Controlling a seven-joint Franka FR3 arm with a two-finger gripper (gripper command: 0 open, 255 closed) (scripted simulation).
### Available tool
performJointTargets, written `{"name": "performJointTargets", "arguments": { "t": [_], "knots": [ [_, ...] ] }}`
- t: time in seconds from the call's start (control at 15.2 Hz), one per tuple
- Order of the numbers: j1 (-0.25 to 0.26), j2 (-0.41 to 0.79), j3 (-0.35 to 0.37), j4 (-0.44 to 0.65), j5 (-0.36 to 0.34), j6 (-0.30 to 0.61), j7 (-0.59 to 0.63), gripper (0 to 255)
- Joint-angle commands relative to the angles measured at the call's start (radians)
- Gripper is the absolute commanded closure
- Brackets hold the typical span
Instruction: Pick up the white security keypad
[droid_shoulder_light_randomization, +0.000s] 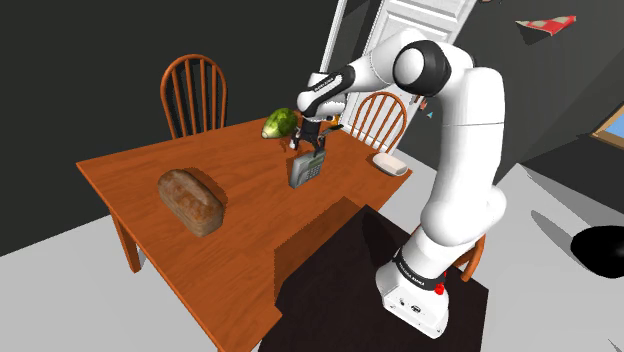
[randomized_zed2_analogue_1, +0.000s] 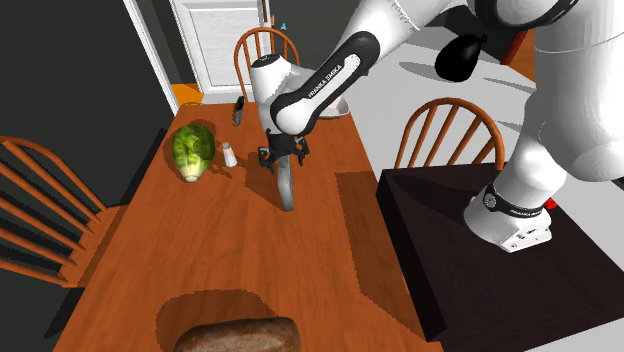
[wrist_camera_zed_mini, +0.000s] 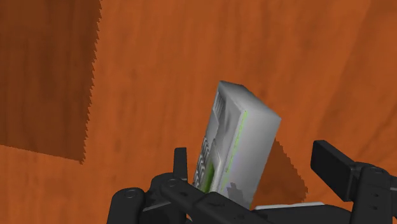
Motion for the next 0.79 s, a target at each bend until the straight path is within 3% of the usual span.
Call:
{"name": "performJointTargets", "arguments": {
  "t": [0.0,0.2,0.73],
  "knots": [
    [-0.015,0.067,-0.01,0.055,0.023,0.012,0.033,0],
    [-0.042,0.162,-0.024,0.14,0.057,0.021,0.076,0],
    [-0.047,0.245,-0.019,0.165,0.063,0.079,0.075,0]
  ]
}}
